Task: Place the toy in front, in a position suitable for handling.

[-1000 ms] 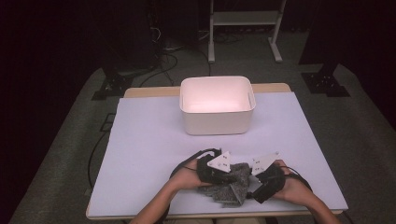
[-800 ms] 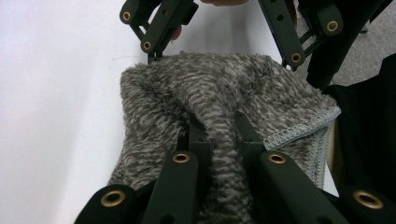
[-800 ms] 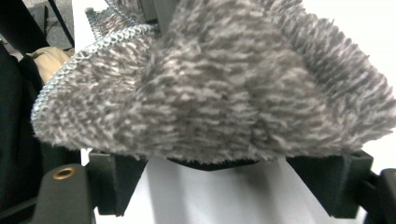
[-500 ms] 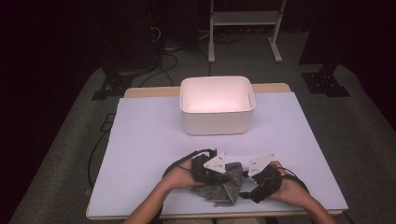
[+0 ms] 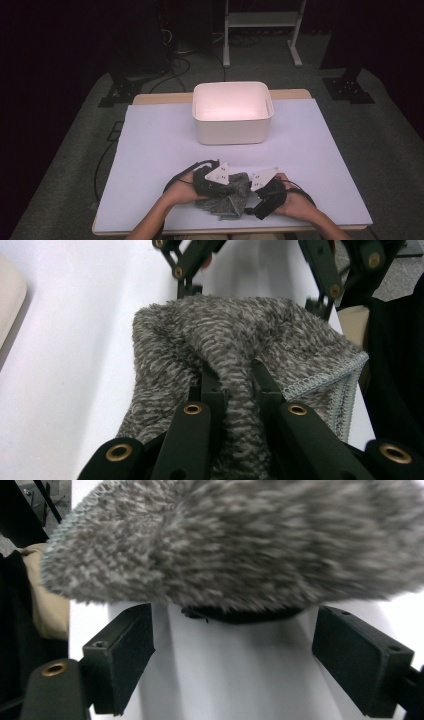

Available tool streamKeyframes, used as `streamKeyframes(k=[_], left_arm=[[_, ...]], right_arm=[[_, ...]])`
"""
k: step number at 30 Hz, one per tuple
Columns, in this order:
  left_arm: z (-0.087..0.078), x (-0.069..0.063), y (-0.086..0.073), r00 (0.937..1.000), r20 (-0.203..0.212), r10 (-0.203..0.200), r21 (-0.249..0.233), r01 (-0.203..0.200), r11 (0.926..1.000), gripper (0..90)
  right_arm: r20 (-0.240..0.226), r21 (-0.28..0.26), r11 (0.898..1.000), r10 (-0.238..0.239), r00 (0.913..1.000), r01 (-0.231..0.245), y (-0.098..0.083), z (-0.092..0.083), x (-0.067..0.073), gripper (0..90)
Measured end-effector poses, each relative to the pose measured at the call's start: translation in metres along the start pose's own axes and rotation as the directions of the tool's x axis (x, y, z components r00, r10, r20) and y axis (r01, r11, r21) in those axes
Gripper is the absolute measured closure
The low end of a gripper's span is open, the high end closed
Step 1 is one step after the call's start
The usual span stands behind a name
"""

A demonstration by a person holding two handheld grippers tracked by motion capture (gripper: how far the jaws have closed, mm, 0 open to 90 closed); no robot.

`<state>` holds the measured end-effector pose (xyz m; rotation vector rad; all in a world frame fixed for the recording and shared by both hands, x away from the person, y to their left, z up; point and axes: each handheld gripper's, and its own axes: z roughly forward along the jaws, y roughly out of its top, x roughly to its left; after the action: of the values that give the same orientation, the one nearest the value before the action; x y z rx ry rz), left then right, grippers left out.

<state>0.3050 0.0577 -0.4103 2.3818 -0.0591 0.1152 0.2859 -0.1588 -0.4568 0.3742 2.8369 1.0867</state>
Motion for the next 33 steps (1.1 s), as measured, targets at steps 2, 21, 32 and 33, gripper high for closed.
streamKeyframes(k=[2,21,32,33], left_arm=[[0.0,0.0,0.0,1.0,0.001,-0.001,0.0,0.001,1.0,80.9],[-0.027,0.002,-0.008,0.9998,-0.015,0.01,0.052,-0.009,0.9986,81.4],[0.006,-0.005,0.015,0.9979,0.042,0.05,0.006,-0.05,0.9987,81.4],[0.012,-0.006,0.02,0.9971,0.043,0.063,0.019,-0.064,0.9978,81.4]], right_arm=[[0.005,-0.003,1.0,-0.008,1.0,0.008,0.0,0.002,0.001,13.4],[0.006,-0.036,0.999,-0.022,0.9997,0.022,0.005,0.004,-0.005,22.8],[0.006,-0.03,0.999,-0.026,0.9996,0.026,0.003,0.001,-0.005,22.8],[0.006,-0.03,0.999,-0.026,0.9996,0.026,0.003,0.001,-0.005,22.8]])
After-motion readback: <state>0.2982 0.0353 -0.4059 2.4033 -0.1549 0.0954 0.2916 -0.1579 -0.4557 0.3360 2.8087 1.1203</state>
